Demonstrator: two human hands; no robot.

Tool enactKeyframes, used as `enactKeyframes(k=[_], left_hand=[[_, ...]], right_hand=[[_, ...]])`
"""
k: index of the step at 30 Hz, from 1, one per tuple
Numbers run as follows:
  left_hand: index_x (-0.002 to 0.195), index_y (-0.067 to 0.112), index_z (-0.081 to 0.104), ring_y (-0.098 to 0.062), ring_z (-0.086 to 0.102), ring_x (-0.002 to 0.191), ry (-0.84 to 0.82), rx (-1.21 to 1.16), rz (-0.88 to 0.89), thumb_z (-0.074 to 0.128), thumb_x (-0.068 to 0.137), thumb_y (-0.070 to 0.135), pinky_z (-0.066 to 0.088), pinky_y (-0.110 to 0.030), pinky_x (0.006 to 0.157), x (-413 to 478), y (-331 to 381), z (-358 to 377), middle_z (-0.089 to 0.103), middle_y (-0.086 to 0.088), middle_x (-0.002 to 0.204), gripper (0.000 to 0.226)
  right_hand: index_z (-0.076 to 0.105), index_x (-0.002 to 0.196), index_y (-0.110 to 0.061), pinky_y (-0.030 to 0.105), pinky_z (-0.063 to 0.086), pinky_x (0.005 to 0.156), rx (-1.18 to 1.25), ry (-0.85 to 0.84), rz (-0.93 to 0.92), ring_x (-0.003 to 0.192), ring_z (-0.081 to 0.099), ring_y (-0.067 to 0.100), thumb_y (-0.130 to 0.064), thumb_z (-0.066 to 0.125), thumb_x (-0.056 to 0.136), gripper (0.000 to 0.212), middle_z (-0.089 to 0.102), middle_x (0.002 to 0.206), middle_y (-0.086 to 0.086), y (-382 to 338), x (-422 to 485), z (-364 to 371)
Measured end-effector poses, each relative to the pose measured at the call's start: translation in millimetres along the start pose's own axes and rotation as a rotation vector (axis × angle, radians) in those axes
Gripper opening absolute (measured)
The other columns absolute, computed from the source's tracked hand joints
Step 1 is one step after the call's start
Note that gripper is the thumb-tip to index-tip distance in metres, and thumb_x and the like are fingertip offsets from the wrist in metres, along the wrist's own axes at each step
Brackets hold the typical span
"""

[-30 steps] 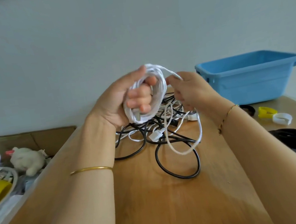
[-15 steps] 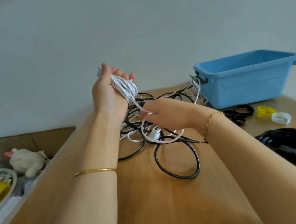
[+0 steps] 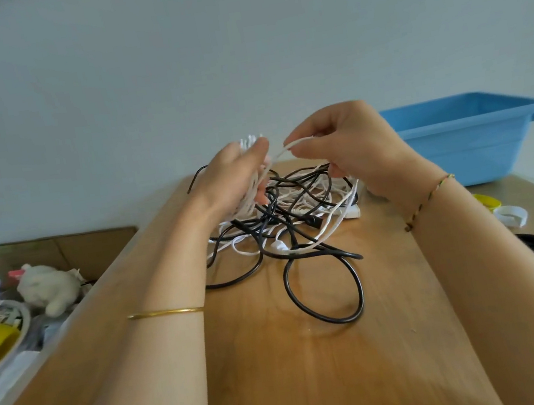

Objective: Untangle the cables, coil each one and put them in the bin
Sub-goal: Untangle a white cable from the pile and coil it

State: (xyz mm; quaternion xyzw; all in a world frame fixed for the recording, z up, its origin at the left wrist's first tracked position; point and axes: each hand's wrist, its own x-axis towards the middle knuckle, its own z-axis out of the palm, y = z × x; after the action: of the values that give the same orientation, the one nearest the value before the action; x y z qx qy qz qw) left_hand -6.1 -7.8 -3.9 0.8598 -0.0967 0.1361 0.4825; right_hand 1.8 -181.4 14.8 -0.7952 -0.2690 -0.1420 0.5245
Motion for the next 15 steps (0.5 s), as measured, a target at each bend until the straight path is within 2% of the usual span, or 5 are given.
enactKeyframes(k=[3, 6, 9, 12, 15], left_hand=[[0.099, 0.000, 0.058, -0.012, 0.044, 0.044, -0.273, -0.296, -0.070, 0.048, 0.081, 0.055, 0.050, -0.027, 0.053, -8, 10, -1, 0.045, 0.006, 0.050, 0.059], [0.090, 0.001, 0.061, -0.007, 0.037, 0.038, -0.309, -0.399, -0.103, 0.060, 0.075, 0.038, 0.043, -0.022, 0.044, -11, 12, -2, 0.039, 0.006, 0.046, 0.040], [0.078, 0.008, 0.063, -0.003, 0.036, 0.032, -0.380, -0.572, -0.186, 0.060, 0.079, 0.032, 0.040, -0.019, 0.041, -11, 7, -8, 0.039, 0.009, 0.041, 0.024], [0.073, 0.009, 0.062, -0.001, 0.039, 0.031, -0.504, -0.945, -0.216, 0.054, 0.085, 0.030, 0.042, -0.017, 0.041, -6, 5, -14, 0.041, 0.009, 0.039, 0.025], [0.076, 0.006, 0.058, -0.004, 0.043, 0.033, -0.546, -1.346, -0.206, 0.064, 0.079, 0.020, 0.047, -0.018, 0.045, -3, 9, -13, 0.045, 0.007, 0.041, 0.016]], right_hand=[[0.073, 0.083, -0.019, 0.019, 0.035, 0.043, 0.111, 0.022, 0.039, 0.043, 0.037, 0.004, -0.012, 0.068, 0.083, 0.009, 0.055, 0.053, -0.010, 4, -1, 3], [0.072, 0.086, -0.020, 0.017, 0.035, 0.044, 0.165, 0.064, 0.037, 0.044, 0.038, 0.004, -0.014, 0.069, 0.083, 0.007, 0.052, 0.054, -0.010, 6, 0, 8], [0.072, 0.087, -0.021, 0.018, 0.035, 0.044, 0.236, 0.104, 0.037, 0.045, 0.038, 0.006, -0.013, 0.066, 0.086, 0.010, 0.052, 0.055, -0.009, 10, 0, 10], [0.073, 0.098, -0.021, 0.021, 0.042, 0.048, 0.293, 0.132, 0.064, 0.045, 0.038, 0.005, -0.016, 0.060, 0.091, 0.015, 0.050, 0.053, -0.009, 16, 1, 19], [0.072, 0.100, -0.015, 0.028, 0.049, 0.051, 0.162, 0.105, 0.035, 0.040, 0.044, 0.005, -0.017, 0.048, 0.098, 0.023, 0.051, 0.055, -0.006, 19, 0, 36]])
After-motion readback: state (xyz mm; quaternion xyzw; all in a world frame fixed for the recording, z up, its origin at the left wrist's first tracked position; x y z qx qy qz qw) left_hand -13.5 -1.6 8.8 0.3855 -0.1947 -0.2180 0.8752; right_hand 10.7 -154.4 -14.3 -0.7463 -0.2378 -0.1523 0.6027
